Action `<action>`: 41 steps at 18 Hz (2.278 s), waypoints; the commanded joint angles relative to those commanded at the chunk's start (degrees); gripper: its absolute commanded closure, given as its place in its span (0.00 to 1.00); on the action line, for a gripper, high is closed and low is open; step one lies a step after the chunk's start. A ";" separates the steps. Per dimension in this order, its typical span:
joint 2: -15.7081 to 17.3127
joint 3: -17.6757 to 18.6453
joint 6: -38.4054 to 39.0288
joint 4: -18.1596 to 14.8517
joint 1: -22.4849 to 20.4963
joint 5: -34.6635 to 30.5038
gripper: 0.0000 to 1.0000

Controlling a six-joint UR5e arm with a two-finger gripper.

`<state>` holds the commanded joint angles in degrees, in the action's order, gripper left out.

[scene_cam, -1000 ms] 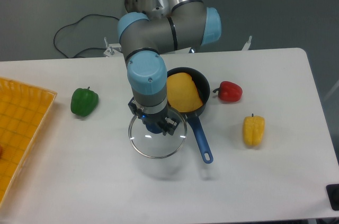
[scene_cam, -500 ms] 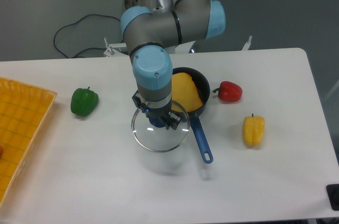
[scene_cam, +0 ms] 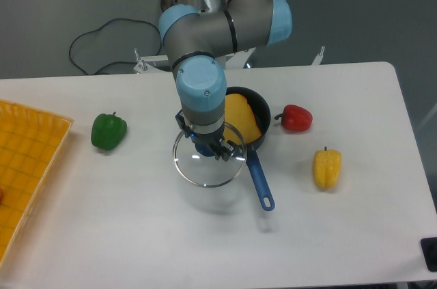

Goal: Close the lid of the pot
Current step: 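Carry the held glass lid up and over onto the saucepan opening, then lower the glass lid onto the saucepan rim and settle it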

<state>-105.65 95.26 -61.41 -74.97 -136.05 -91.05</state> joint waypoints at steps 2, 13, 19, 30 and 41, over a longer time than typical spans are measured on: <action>1.49 1.50 -3.52 0.00 -1.40 0.09 0.49; 6.59 6.15 -13.45 0.62 -5.27 0.70 0.49; 9.58 10.81 -18.82 1.23 -7.21 0.88 0.49; 10.91 14.95 -21.20 5.19 -7.82 0.62 0.49; 10.99 14.69 -25.42 5.27 -9.32 0.26 0.49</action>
<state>-94.66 109.95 -86.84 -69.70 -145.37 -90.79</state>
